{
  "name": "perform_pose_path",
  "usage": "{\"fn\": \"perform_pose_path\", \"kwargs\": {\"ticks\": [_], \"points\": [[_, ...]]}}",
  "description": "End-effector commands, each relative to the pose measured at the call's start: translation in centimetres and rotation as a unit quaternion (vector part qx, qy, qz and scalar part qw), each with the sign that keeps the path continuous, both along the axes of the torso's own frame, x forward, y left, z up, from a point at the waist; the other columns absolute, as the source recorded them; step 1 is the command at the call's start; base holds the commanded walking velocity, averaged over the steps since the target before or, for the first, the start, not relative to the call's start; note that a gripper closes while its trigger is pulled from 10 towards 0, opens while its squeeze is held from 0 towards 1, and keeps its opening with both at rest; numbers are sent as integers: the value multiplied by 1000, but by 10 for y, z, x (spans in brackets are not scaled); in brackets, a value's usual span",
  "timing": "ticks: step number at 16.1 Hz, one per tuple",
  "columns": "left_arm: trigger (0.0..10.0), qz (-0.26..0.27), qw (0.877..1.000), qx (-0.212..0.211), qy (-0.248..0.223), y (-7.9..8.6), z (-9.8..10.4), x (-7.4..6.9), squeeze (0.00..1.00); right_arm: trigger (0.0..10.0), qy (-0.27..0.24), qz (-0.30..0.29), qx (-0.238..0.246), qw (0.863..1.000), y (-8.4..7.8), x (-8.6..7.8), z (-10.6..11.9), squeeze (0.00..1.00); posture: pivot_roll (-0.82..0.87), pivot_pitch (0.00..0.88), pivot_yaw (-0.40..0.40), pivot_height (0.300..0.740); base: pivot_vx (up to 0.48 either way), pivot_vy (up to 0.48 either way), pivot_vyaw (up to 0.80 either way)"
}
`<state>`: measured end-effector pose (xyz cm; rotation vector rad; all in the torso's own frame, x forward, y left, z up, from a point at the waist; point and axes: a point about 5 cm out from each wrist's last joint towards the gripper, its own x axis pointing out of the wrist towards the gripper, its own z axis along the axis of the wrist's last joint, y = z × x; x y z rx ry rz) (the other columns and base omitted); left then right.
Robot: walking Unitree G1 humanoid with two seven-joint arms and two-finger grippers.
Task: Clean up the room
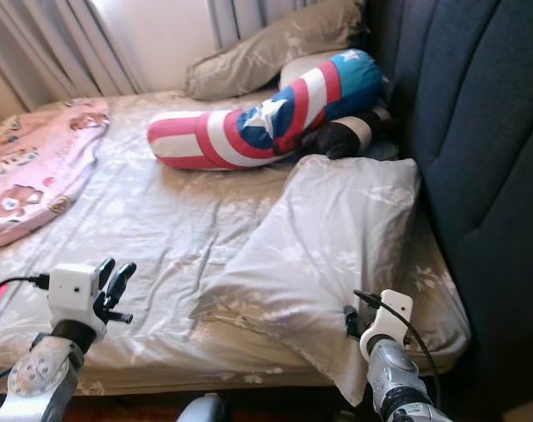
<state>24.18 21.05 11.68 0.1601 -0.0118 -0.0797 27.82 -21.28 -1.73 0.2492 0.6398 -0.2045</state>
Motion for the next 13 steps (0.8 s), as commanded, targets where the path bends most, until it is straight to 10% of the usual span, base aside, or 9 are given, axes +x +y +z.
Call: {"fn": "perform_pose_path", "kwargs": {"ticks": [1,13], "points": [[10000,13,1000,12,-11,9,9,-1,0,10000,28,26,4,999,11,-9,-10,0,221,120,103,658,0,0,0],[10000,15,998,61,4,28,28,-24,0,10000,-1,23,104,994,59,-7,-14,0,336,125,174,658,0,0,0]]}}
